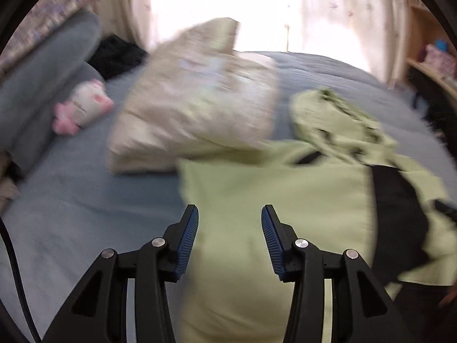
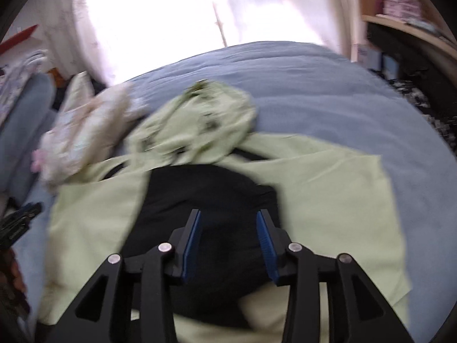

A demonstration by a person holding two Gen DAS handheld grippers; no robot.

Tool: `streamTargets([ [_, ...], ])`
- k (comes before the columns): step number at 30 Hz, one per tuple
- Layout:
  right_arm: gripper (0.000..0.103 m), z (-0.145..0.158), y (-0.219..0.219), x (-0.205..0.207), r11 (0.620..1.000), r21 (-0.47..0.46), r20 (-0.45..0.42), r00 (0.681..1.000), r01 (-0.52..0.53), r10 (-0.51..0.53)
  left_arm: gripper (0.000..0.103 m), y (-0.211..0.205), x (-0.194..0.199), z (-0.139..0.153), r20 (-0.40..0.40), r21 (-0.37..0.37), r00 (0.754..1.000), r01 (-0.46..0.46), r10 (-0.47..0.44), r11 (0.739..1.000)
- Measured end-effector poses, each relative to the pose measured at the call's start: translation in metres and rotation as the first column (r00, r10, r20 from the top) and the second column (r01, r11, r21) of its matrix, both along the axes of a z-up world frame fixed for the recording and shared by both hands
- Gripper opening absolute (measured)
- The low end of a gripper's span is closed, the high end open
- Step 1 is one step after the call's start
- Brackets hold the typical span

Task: Fold large clothes
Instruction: 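Fold the green side panel over the jacket body with both grippers, then open both grippers and lift them off the folded panel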

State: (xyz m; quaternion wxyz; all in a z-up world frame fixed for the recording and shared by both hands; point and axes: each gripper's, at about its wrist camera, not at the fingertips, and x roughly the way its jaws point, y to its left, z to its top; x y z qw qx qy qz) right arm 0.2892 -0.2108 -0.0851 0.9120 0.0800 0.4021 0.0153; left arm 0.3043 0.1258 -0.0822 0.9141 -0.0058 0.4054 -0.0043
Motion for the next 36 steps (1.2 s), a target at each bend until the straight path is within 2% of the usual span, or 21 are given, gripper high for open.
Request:
streamTargets([
  [2, 0.04, -0.005, 0.029, 0.001, 0.997, 0.03, -0.04, 0.996, -0.073, 0.074, 0.044, -0.023, -0.007, -0.012, -0.059, -0.047, 0.998, 0.02, -0.023, 0.999],
  [5, 0.04, -0.022, 0.071, 0.004, 0.98, 0.095, -0.096, 0.978, -0.175, 0.184, 0.04, -0.051, -0.014, -0.043, -0.134, -0.054, 0.991, 0.008, -0.015, 0.999],
  [7, 0.04, -0.035, 0.093, 0.005, 0.973, 0.068, -0.12, 0.966, -0.221, 0.228, 0.036, -0.058, -0.017, -0.069, -0.193, -0.037, 0.981, -0.018, 0.011, 0.999],
  [9, 0.04, -0.048, 0.102, 0.006, 0.97, 0.008, -0.155, 0.958, -0.244, 0.243, 0.036, -0.057, -0.019, -0.082, -0.183, -0.011, 0.982, -0.038, 0.036, 0.999],
  [12, 0.037, -0.056, 0.079, 0.005, 0.974, -0.062, -0.155, 0.966, -0.219, 0.208, 0.036, -0.04, -0.019, -0.083, -0.166, -0.005, 0.983, -0.08, 0.078, 0.997],
  [14, 0.039, -0.056, 0.044, 0.004, 0.984, -0.145, -0.146, 0.986, -0.101, 0.08, 0.036, -0.026, -0.015, -0.083, -0.165, 0.005, 0.979, -0.116, 0.115, 0.993],
  [15, 0.037, -0.057, 0.017, 0.004, 0.989, -0.143, -0.138, 0.99, -0.038, 0.018, 0.036, -0.019, -0.012, -0.084, -0.169, 0.002, 0.978, -0.125, 0.123, 0.992],
  [16, 0.023, -0.058, -0.008, 0.003, 0.997, -0.082, -0.129, 0.992, -0.016, 0.006, 0.036, -0.012, -0.012, -0.084, -0.172, -0.001, 0.977, -0.132, 0.13, 0.991],
  [18, 0.004, -0.057, -0.034, 0.001, 1.0, 0.008, -0.139, 0.99, 0.0, 0.001, 0.036, -0.008, -0.012, -0.084, -0.171, 0.001, 0.977, -0.132, 0.13, 0.991],
  [19, 0.004, -0.055, -0.039, 0.001, 1.0, 0.015, -0.146, 0.989, 0.001, 0.001, 0.036, -0.008, -0.013, -0.083, -0.172, 0.006, 0.976, -0.133, 0.132, 0.991],
  [23, 0.011, -0.044, -0.027, -0.006, 0.999, -0.032, -0.147, 0.989, 0.014, -0.019, 0.036, -0.007, -0.018, -0.079, -0.183, 0.025, 0.973, -0.135, 0.138, 0.99],
  [28, 0.027, -0.038, -0.012, -0.014, 1.0, -0.02, -0.142, 0.99, 0.009, -0.012, 0.045, -0.011, -0.025, -0.067, -0.179, 0.025, 0.977, -0.118, 0.12, 0.993],
  [31, 0.036, -0.033, -0.006, -0.019, 1.0, -0.014, -0.129, 0.992, 0.013, -0.015, 0.047, -0.012, -0.032, -0.058, -0.169, 0.03, 0.979, -0.112, 0.116, 0.993],
  [36, 0.038, -0.023, -0.002, -0.032, 1.0, 0.018, -0.121, 0.993, 0.018, -0.015, 0.049, -0.012, -0.048, -0.045, -0.154, 0.02, 0.982, -0.109, 0.111, 0.994],
])
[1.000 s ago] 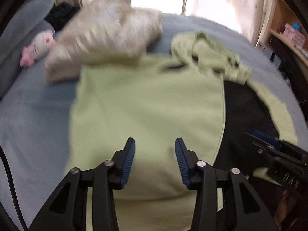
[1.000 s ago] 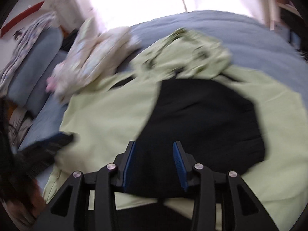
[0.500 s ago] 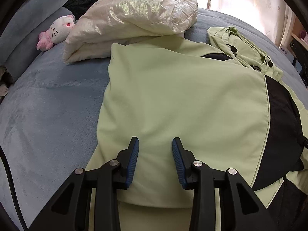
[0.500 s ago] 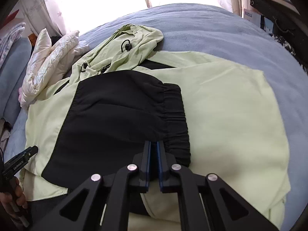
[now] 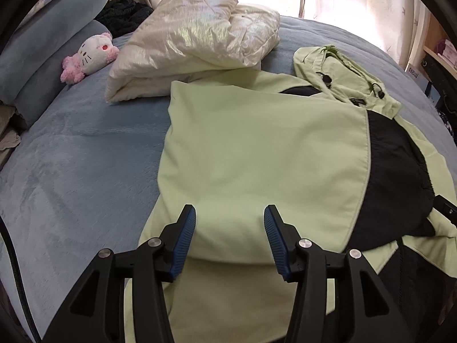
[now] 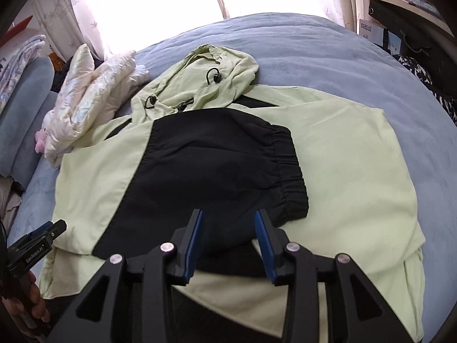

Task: Fold large clothes
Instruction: 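Open both grippers and lift them off the folded panel, then move both grippers to the black hem of the jacket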

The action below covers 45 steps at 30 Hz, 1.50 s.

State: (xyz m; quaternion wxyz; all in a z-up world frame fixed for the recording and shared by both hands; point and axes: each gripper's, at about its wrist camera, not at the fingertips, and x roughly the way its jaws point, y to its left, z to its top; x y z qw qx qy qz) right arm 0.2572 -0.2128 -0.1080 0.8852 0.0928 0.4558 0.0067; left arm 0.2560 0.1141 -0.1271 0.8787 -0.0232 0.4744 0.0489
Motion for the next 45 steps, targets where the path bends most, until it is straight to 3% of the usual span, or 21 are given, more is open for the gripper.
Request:
streamTargets([
  [15, 0.038, 0.027, 0.002, -0.089, 0.991, 0.123, 0.032, 0.998, 0.055, -0.06, 0.053, 0.005, -0.1, 0.057, 0.072, -0.019, 0.997, 0.004, -0.002, 1.0],
  [19, 0.038, 0.042, 0.004, -0.119, 0.991, 0.123, 0.06, 0.996, 0.06, -0.068, 0.055, 0.009, -0.136, 0.074, 0.09, -0.042, 0.996, 0.007, -0.004, 0.999],
  [26, 0.038, 0.066, 0.007, -0.175, 0.991, 0.127, 0.117, 0.991, 0.042, -0.058, 0.059, 0.008, -0.196, 0.1, 0.149, -0.007, 0.989, 0.017, -0.016, 1.0],
  [29, 0.048, 0.073, 0.007, -0.196, 0.992, 0.12, 0.134, 0.99, 0.033, -0.049, 0.06, 0.009, -0.216, 0.107, 0.164, 0.013, 0.986, 0.027, -0.029, 1.0],
  [31, 0.053, 0.077, 0.006, -0.211, 0.993, 0.111, 0.152, 0.987, 0.025, -0.042, 0.062, 0.011, -0.228, 0.109, 0.168, 0.022, 0.985, 0.033, -0.036, 0.999],
  [41, 0.054, 0.068, -0.027, -0.266, 0.998, 0.042, 0.117, 0.992, 0.037, -0.041, 0.072, 0.038, -0.264, 0.087, 0.107, 0.069, 0.994, 0.021, -0.028, 0.997],
  [45, 0.054, 0.056, -0.053, -0.275, 0.997, 0.025, 0.064, 0.996, 0.067, -0.069, 0.072, 0.06, -0.265, 0.061, 0.033, 0.019, 0.998, 0.06, -0.061, 0.998],
])
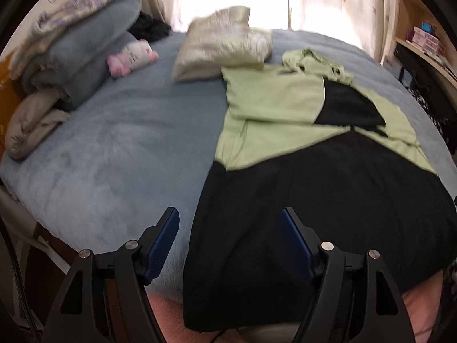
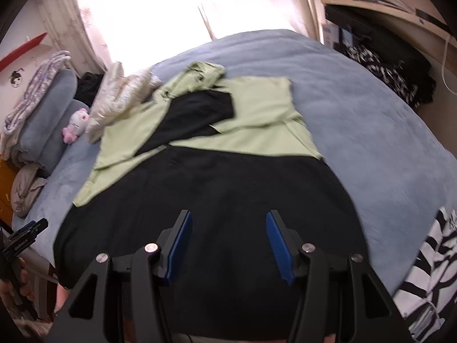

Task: Fold large clothes
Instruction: 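Move both grippers to the black hem of the jacket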

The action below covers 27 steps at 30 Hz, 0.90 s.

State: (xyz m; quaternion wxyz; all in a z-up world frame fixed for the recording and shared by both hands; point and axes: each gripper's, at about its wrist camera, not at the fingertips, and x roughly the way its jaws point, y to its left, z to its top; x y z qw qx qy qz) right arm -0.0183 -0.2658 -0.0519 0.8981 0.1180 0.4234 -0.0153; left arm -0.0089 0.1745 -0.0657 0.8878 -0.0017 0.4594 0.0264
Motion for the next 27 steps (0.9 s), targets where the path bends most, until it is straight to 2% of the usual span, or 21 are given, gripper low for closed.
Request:
streamTargets([
  [8, 0.054, -0.024, -0.06, -0.021, 0.994, -0.024, -0.098, 0.99, 0.104, -0.106, 0.072, 0.044, -0.002, -0.046, -0.105, -0.136, 0.994, -0.012, -0.002, 0.991],
  [12, 0.054, -0.035, -0.085, -0.031, 0.986, 0.007, -0.128, 0.978, 0.166, -0.164, 0.072, 0.049, -0.002, -0.056, -0.113, -0.144, 0.993, 0.007, -0.024, 0.99],
  [15, 0.054, -0.044, -0.094, -0.034, 0.983, 0.055, -0.14, 0.976, 0.176, -0.167, 0.072, 0.051, 0.0, -0.062, -0.123, -0.135, 0.992, 0.018, -0.035, 0.991],
  [18, 0.054, -0.046, -0.094, -0.034, 0.983, 0.059, -0.138, 0.977, 0.172, -0.162, 0.072, 0.053, 0.002, -0.063, -0.123, -0.151, 0.992, 0.02, -0.039, 0.988],
  [22, 0.054, -0.048, -0.096, -0.034, 0.984, 0.071, -0.135, 0.979, 0.161, -0.15, 0.074, 0.06, 0.002, -0.066, -0.124, -0.197, 0.991, 0.031, -0.057, 0.98],
  [27, 0.056, -0.054, -0.097, -0.031, 0.98, 0.146, -0.135, 0.984, 0.139, -0.12, 0.08, 0.065, 0.006, -0.074, -0.13, -0.262, 0.989, 0.029, -0.065, 0.965],
])
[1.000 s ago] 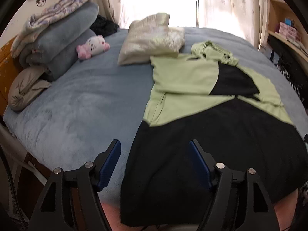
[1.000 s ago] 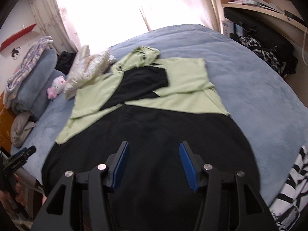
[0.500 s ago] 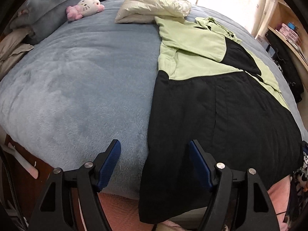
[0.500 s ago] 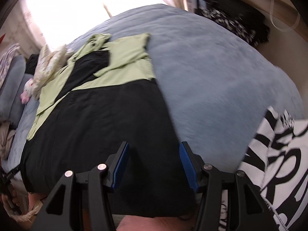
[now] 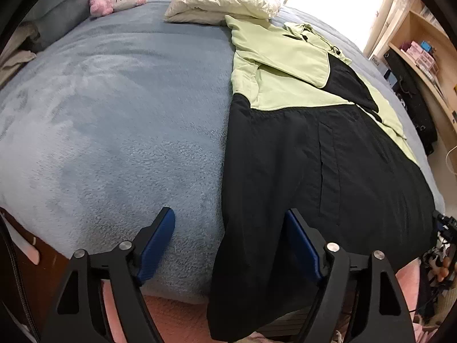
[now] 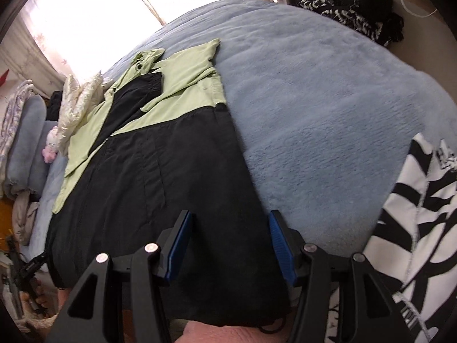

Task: Fold large clothes
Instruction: 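Move both grippers to the black hem of the jacket, then grasp the black hem with both grippers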

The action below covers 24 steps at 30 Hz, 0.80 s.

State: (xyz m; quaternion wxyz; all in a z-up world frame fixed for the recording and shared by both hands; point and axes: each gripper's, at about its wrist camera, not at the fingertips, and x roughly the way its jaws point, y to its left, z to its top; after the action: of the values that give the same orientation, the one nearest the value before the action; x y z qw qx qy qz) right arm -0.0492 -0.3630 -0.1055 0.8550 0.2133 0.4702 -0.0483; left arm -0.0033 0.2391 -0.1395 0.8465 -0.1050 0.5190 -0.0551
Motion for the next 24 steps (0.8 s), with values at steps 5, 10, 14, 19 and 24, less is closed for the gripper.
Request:
streamTargets([
  [5, 0.056, -0.004, 0.011, 0.004, 0.992, 0.098, 0.036, 0.996, -0.081, 0.078, 0.092, -0.01, 0.005, -0.008, 0.001, 0.002, 1.0, 0.03, -0.03, 1.0],
  [10, 0.056, -0.009, 0.022, 0.013, 0.985, 0.127, 0.052, 0.992, -0.117, 0.111, 0.091, -0.022, 0.01, -0.01, 0.028, 0.04, 0.999, 0.045, -0.046, 0.998],
  [14, 0.05, -0.013, 0.026, 0.019, 0.986, 0.119, 0.051, 0.993, -0.116, 0.11, 0.068, -0.032, 0.011, -0.005, 0.028, 0.044, 0.996, 0.086, -0.088, 0.995],
  [19, 0.008, -0.013, 0.029, 0.02, 0.979, 0.157, 0.056, 0.991, -0.13, 0.123, 0.058, -0.045, 0.004, -0.001, 0.016, 0.064, 0.987, 0.161, -0.162, 0.985],
  [24, 0.01, -0.025, 0.024, 0.025, 0.974, 0.197, 0.029, 0.994, -0.111, 0.107, 0.077, -0.045, 0.012, -0.012, -0.02, 0.007, 0.992, 0.122, -0.122, 0.993],
])
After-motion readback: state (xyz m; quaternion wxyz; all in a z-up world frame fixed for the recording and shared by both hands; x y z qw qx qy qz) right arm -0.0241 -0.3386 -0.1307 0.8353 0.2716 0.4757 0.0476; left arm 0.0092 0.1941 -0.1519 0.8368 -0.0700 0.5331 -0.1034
